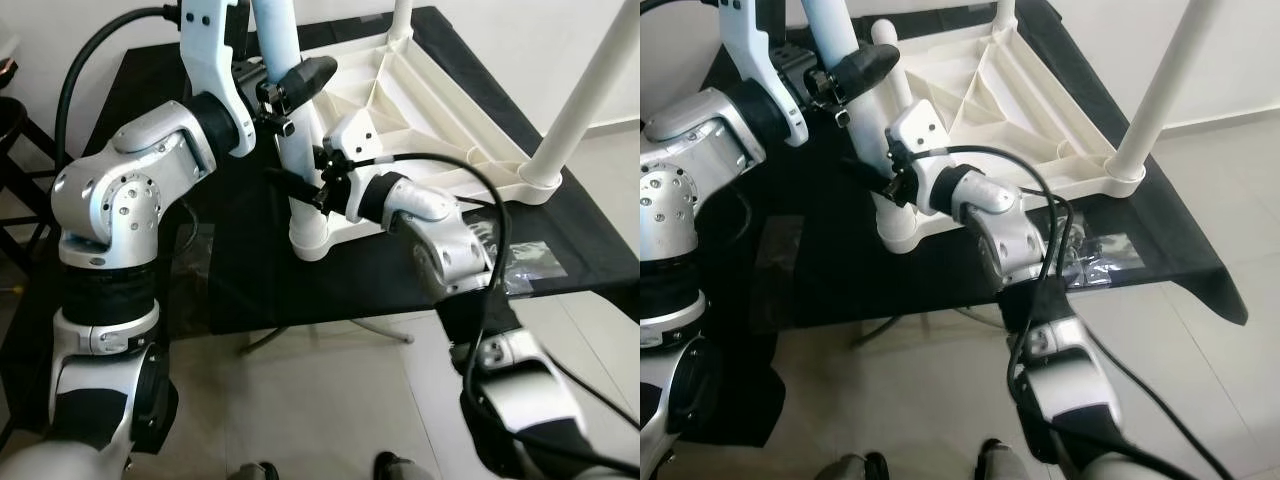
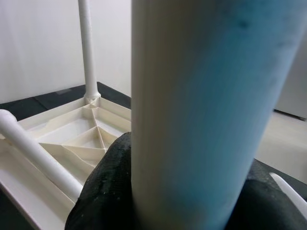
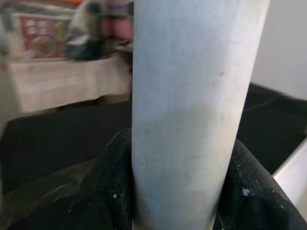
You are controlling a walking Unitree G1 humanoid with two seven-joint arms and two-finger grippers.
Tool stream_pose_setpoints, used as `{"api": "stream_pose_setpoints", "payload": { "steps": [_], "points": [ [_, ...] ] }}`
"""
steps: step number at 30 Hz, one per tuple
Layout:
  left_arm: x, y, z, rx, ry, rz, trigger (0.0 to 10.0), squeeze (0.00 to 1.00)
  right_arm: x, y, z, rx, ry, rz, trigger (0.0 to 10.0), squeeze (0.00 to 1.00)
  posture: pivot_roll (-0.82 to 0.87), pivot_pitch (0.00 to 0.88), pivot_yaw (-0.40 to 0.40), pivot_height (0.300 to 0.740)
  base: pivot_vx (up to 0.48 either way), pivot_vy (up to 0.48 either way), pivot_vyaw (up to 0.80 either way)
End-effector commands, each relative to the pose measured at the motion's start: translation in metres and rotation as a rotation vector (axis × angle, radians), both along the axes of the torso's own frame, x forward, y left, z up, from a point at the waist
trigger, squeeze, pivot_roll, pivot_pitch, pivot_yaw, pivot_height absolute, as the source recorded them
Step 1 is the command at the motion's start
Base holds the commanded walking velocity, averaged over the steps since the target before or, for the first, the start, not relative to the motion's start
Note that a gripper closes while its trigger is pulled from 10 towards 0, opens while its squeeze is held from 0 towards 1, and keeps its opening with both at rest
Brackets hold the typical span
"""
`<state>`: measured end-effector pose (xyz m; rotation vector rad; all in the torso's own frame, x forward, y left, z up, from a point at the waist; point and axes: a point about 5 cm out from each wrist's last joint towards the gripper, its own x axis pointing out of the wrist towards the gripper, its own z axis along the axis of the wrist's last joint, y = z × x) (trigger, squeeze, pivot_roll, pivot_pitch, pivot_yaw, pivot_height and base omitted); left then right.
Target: Building children table
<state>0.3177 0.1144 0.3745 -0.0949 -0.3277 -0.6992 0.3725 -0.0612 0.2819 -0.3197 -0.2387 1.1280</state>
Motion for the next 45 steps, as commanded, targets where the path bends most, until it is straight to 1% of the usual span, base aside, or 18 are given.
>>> {"api": "stream_pose_setpoints", "payload": {
  "steps": [1, 2, 3, 4, 6, 12, 17, 18, 19, 25, 26, 29, 30, 36, 39, 41, 44, 45],
  "points": [
    [0.004, 0.008, -0.008, -0.013, 0.052, 0.013, 0.0, 0.0, -0.007, 0.012, 0.002, -0.105, -0.059, 0.137, 10.0, 0.0, 0.06, 0.227, 0.055, 0.74, 0.0, 0.0, 0.0],
    [0.003, 0.008, -0.007, -0.012, 0.053, 0.012, 0.0, 0.0, -0.002, 0.008, 0.007, -0.099, -0.021, 0.16, 10.0, 0.44, 0.07, 0.234, 0.053, 0.74, 0.0, 0.0, 0.0],
    [0.002, 0.008, -0.008, -0.009, 0.053, 0.014, 0.0, 0.0, 0.0, 0.005, 0.012, -0.096, 0.005, 0.191, 10.0, 1.0, 0.08, 0.235, 0.052, 0.74, 0.0, 0.0, 0.0],
    [0.002, 0.008, -0.008, -0.009, 0.053, 0.014, 0.0, 0.0, 0.0, 0.005, 0.012, -0.096, 0.005, 0.191, 10.0, 1.0, 0.08, 0.235, 0.052, 0.74, 0.0, 0.0, 0.0],
    [0.001, 0.008, -0.009, -0.003, 0.056, 0.015, 0.0, 0.0, 0.003, 0.002, 0.021, -0.08, 0.033, 0.227, 10.0, 1.0, 0.09, 0.239, 0.052, 0.74, 0.0, 0.0, 0.0],
    [-0.001, 0.007, -0.01, 0.004, 0.061, 0.011, 0.0, 0.0, 0.006, 0.001, 0.027, -0.064, 0.047, 0.254, 10.0, 1.0, 0.1, 0.24, 0.052, 0.74, 0.0, 0.0, 0.0],
    [-0.003, 0.004, -0.011, 0.022, 0.069, -0.002, 0.0, 0.0, 0.007, 0.004, 0.029, -0.113, 0.051, 0.311, 10.0, 1.0, 0.11, 0.258, 0.057, 0.74, 0.0, 0.0, 0.0],
    [-0.003, 0.004, -0.011, 0.024, 0.071, -0.005, 0.0, 0.0, 0.007, 0.005, 0.03, -0.135, 0.049, 0.327, 10.0, 0.71, 0.11, 0.256, 0.056, 0.74, 0.0, 0.0, 0.0],
    [-0.003, 0.003, -0.01, 0.028, 0.07, -0.009, 0.0, 0.0, 0.006, 0.006, 0.029, -0.153, 0.051, 0.349, 10.0, 0.0, 0.11, 0.261, 0.057, 0.74, 0.0, 0.0, 0.0],
    [-0.004, 0.003, -0.009, 0.031, 0.069, -0.013, 0.0, 0.0, 0.006, 0.005, 0.027, -0.182, 0.061, 0.361, 10.0, 0.0, 0.1, 0.252, 0.058, 0.74, 0.0, 0.0, 0.0],
    [-0.004, 0.002, -0.008, 0.036, 0.064, -0.018, 0.0, 0.0, 0.007, 0.005, 0.026, -0.182, 0.067, 0.354, 0.0, 0.0, 0.1, 0.238, 0.056, 0.74, 0.0, 0.0, 0.0],
    [-0.005, 0.001, -0.008, 0.04, 0.06, -0.021, 0.0, 0.0, 0.008, 0.004, 0.025, -0.18, 0.071, 0.349, 0.0, 0.0, 0.1, 0.238, 0.056, 0.74, 0.0, 0.0, 0.0],
    [-0.005, 0.0, -0.006, 0.04, 0.053, -0.02, 10.0, 0.0, 0.008, 0.002, 0.023, -0.177, 0.077, 0.36, 0.0, 0.0, 0.1, 0.234, 0.057, 0.74, 0.0, 0.0, 0.0],
    [-0.004, 0.0, -0.005, 0.04, 0.052, -0.017, 10.0, 0.0, 0.008, -0.002, 0.021, -0.17, 0.08, 0.366, 0.0, 0.0, 0.09, 0.227, 0.054, 0.74, 0.0, 0.0, 0.0],
    [-0.003, 0.0, -0.006, 0.042, 0.053, -0.016, 10.0, 0.0, 0.01, -0.007, 0.016, -0.16, 0.081, 0.335, 0.0, 0.0, 0.07, 0.224, 0.054, 0.74, 0.0, 0.0, 0.0],
    [-0.003, 0.0, -0.006, 0.042, 0.053, -0.016, 10.0, 0.0, 0.01, -0.007, 0.016, -0.16, 0.081, 0.335, 0.0, 0.0, 0.07, 0.224, 0.054, 0.74, 0.0, 0.0, 0.0],
    [-0.003, 0.0, -0.006, 0.053, 0.048, -0.008, 10.0, 0.0, 0.012, -0.01, 0.013, -0.161, 0.071, 0.298, 0.0, 0.0, 0.07, 0.222, 0.053, 0.74, 0.0, 0.0, 0.0],
    [-0.001, 0.003, -0.006, 0.032, 0.04, 0.012, 10.0, 1.0, 0.016, -0.014, 0.003, -0.139, 0.05, 0.161, 0.0, 0.0, 0.05, 0.22, 0.039, 0.74, 0.0, 0.0, 0.0]
  ]
}}
